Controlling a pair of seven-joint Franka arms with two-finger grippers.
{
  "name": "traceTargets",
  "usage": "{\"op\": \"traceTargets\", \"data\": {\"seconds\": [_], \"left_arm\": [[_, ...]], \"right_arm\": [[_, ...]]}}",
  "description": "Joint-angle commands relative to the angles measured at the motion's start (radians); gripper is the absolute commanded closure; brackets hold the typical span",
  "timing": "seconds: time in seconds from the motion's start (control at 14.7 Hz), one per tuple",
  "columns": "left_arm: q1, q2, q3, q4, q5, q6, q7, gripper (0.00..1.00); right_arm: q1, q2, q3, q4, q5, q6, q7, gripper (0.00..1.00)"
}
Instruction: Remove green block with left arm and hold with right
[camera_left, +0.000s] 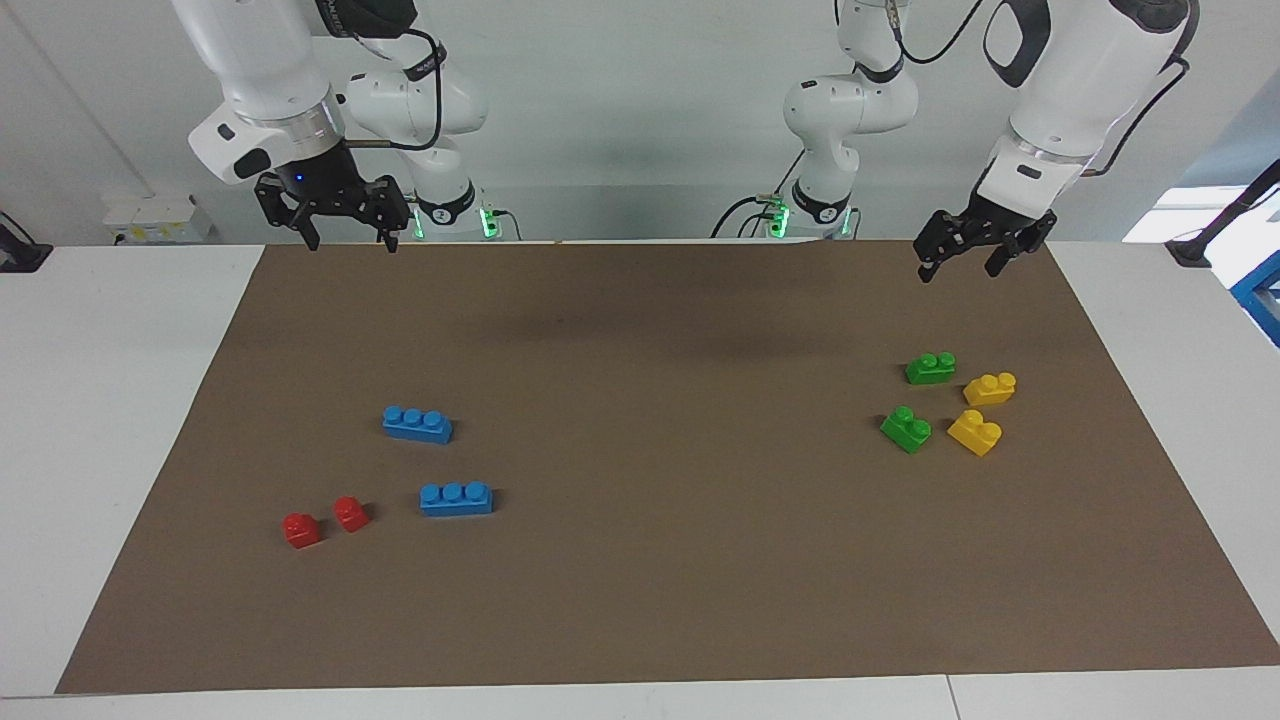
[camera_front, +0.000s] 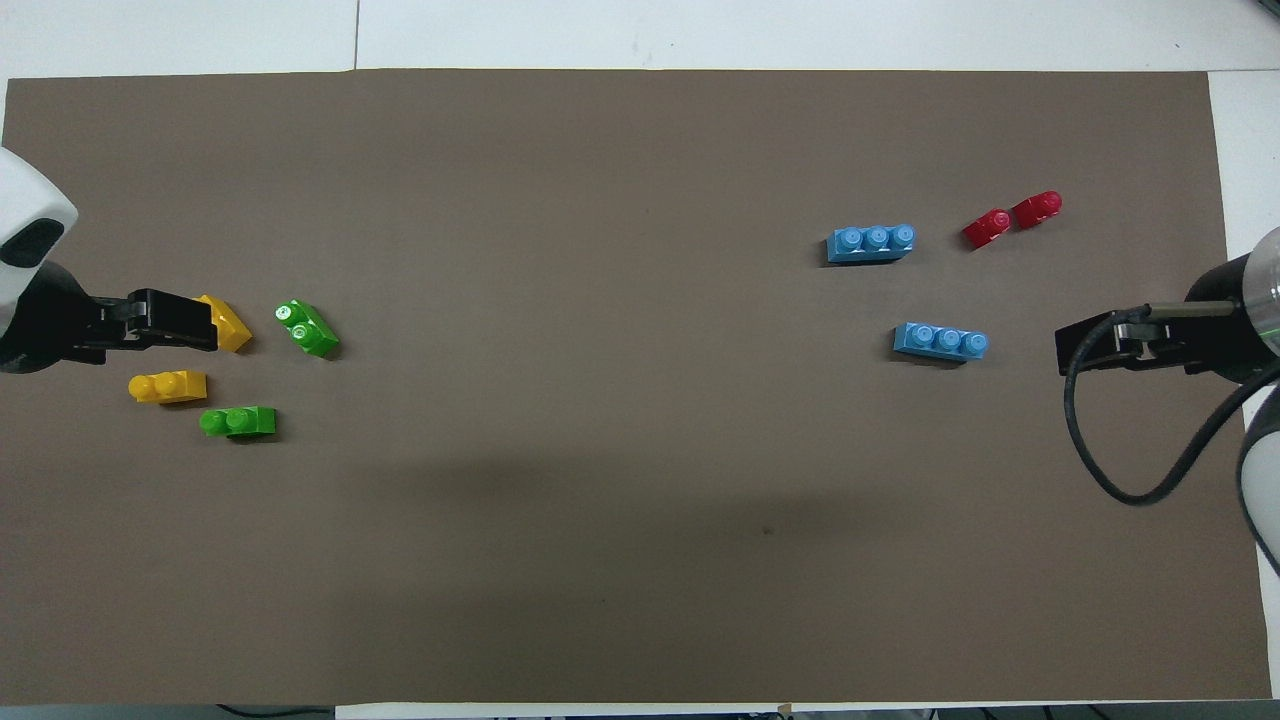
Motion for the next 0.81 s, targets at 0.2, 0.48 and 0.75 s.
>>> {"op": "traceTargets", "data": {"seconds": [0.2, 0.48, 0.75], "left_arm": [[0.001, -0.019, 0.006, -0.010, -0.011, 0.008, 0.017, 0.00], [0.001, -0.019, 0.006, -0.010, -0.011, 0.008, 0.017, 0.00], [-0.001, -0.019, 0.006, -0.009, -0.011, 0.008, 0.016, 0.00]], "right_arm": [[-0.039, 0.000, -0.005, 0.025, -0.001, -0.004, 0.080, 0.00], [-0.051, 0.002, -0.005, 0.020, -0.001, 0.024, 0.112, 0.00], [-0.071, 0.005, -0.005, 0.018, 0.001, 0.056, 0.111, 0.00]]}}
